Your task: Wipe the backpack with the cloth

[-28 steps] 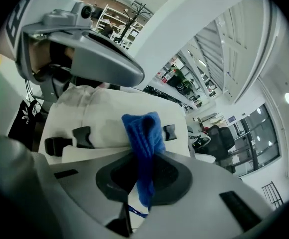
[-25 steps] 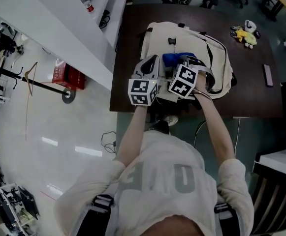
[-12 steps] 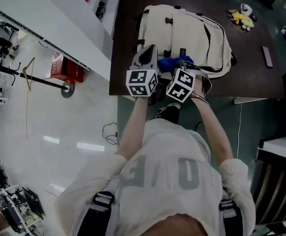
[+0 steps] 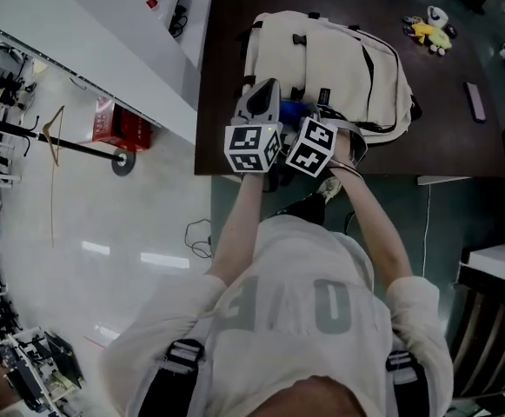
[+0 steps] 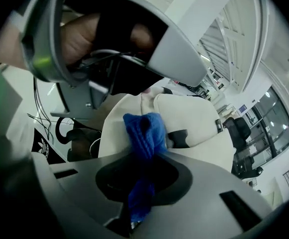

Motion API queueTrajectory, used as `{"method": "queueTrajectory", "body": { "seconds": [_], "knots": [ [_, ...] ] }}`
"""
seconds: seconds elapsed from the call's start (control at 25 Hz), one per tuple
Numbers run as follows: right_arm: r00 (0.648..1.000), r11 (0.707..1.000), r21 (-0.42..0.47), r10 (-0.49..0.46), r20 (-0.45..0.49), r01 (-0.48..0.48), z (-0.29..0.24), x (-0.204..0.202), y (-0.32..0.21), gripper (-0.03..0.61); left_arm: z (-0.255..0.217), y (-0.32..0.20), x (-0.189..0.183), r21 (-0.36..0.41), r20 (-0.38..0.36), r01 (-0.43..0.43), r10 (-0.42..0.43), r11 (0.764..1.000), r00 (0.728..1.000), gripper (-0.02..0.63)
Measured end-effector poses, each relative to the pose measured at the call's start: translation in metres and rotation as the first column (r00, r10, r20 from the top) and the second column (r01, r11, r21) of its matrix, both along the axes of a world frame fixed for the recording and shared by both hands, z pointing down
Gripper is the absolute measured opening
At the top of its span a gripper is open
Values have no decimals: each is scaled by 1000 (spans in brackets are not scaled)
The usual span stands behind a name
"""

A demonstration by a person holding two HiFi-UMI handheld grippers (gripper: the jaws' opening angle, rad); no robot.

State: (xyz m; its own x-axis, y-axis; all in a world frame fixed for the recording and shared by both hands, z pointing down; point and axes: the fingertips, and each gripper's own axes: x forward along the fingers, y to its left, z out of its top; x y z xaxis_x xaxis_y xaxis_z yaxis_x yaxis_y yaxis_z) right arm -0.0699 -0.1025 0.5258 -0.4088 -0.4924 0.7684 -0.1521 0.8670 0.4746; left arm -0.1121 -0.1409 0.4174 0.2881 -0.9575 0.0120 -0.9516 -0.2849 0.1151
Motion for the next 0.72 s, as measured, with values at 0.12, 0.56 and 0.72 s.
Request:
{"method": "queueTrajectory", "body": {
  "seconds": [0.12,0.56,0.72],
  "knots": [
    [999,1000,-22,-12,31,13,-9,6,1,41,-8,-10,-3,13,-3,2,-2,1000,1000,5],
    [986,967,205,128,110,-148,-129,96,-136,41,-28,-73,64,52,-13,-87,88,995,996,5],
    [983,957,228,169,66,-180,-135,122,-215,41,-19,-95,83,21,-4,-100,100,995,995,5]
  ]
}}
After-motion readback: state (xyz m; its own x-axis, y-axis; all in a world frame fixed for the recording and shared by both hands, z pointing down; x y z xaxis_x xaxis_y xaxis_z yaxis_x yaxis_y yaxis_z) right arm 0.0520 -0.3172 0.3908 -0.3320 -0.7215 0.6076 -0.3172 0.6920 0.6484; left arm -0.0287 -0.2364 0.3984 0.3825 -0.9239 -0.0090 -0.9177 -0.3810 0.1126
